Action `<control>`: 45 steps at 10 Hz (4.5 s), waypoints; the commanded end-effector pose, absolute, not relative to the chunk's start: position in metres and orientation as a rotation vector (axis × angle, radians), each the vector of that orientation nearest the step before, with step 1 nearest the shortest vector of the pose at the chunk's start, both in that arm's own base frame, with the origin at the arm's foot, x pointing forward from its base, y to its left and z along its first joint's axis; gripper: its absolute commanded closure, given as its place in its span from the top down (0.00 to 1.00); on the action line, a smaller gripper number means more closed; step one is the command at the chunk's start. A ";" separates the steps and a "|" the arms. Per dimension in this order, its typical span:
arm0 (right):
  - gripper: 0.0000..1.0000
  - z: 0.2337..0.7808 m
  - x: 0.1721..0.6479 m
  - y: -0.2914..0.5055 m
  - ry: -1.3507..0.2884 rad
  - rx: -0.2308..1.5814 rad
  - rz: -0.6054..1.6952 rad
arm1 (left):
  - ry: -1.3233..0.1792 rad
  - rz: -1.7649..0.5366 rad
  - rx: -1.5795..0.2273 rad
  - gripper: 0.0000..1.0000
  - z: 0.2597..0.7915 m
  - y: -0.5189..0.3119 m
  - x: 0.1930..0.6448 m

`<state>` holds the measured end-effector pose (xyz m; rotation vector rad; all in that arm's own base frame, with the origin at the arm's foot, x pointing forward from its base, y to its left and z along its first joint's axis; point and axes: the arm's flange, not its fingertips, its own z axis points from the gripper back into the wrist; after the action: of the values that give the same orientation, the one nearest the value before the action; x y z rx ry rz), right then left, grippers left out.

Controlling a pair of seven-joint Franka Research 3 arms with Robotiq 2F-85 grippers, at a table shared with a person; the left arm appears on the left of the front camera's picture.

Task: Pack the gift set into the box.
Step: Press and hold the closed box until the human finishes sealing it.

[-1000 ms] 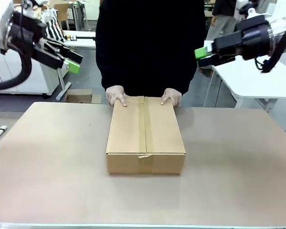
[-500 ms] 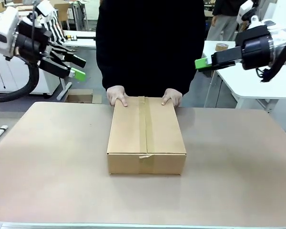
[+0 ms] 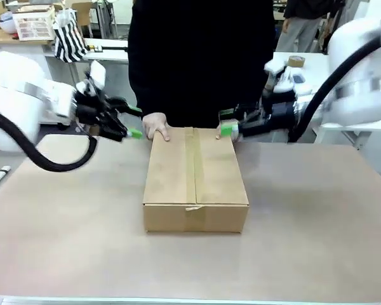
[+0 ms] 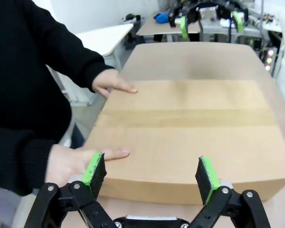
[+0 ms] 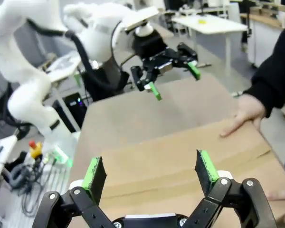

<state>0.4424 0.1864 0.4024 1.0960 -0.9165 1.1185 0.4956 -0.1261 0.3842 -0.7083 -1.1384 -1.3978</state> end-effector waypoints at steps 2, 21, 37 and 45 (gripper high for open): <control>1.00 0.350 0.479 0.184 -0.804 1.093 1.041 | -1.216 -1.325 -0.830 1.00 0.369 -0.142 0.507; 1.00 0.299 0.442 0.181 -0.907 0.991 1.412 | -0.911 -1.628 -0.816 1.00 0.285 -0.196 0.467; 1.00 0.299 0.442 0.181 -0.907 0.991 1.412 | -0.928 -1.562 -0.966 1.00 0.307 -0.196 0.470; 1.00 0.299 0.442 0.181 -0.907 0.991 1.412 | -0.928 -1.562 -0.966 1.00 0.307 -0.196 0.470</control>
<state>0.4429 0.1816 0.3003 0.9951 -0.9019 1.4035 0.4711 -0.1972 0.3102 -0.9613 -0.9382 -1.5675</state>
